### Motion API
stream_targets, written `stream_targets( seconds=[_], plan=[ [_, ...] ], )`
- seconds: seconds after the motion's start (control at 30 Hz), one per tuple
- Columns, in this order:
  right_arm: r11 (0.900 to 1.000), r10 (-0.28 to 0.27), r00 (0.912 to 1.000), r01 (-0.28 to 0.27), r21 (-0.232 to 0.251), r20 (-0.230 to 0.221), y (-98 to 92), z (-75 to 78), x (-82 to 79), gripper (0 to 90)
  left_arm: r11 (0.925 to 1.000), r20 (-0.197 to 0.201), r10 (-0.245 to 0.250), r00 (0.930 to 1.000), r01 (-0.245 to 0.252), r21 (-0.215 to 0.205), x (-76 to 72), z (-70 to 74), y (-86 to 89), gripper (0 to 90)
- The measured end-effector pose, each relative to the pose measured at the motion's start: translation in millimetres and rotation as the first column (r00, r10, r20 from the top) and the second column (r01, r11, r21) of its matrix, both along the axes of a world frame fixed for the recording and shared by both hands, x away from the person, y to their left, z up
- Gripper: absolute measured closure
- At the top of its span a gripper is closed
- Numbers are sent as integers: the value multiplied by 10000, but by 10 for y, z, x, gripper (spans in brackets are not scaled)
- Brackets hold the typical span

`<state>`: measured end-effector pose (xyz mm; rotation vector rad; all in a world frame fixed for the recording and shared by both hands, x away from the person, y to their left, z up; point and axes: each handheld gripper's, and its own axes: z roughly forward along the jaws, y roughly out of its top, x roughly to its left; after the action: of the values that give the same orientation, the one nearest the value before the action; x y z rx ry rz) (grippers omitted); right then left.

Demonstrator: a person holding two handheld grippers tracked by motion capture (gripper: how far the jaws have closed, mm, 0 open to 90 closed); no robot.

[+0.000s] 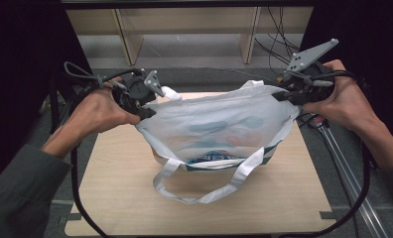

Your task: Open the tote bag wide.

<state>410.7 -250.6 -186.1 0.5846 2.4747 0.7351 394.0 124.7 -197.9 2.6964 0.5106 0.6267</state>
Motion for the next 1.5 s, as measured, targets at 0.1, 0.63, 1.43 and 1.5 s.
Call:
stream_targets(
  seconds=[0.1, 0.63, 1.43, 1.5],
  plan=[
    [9999, -70, 9998, 73, -144, 182, 29, -55, 46, 886, 9999, 41, 96, 9999, -96, 119, 75, -71, 0, 869],
    [9964, -842, 9964, 843, 51, -121, 76, -192, 353, 886, 9954, 151, 669, 9976, -657, -695, 393, -306, 21, 868],
    [9957, -779, 9970, 780, 499, -34, -55, -317, 278, 887, 9938, 225, 623, 9978, -599, -932, 441, -445, -25, 870],
    [9963, -761, 9970, 754, 423, 143, -38, -214, 244, 887, 9963, 317, 607, 9977, -586, -623, 382, -291, -38, 870]
  ],
)
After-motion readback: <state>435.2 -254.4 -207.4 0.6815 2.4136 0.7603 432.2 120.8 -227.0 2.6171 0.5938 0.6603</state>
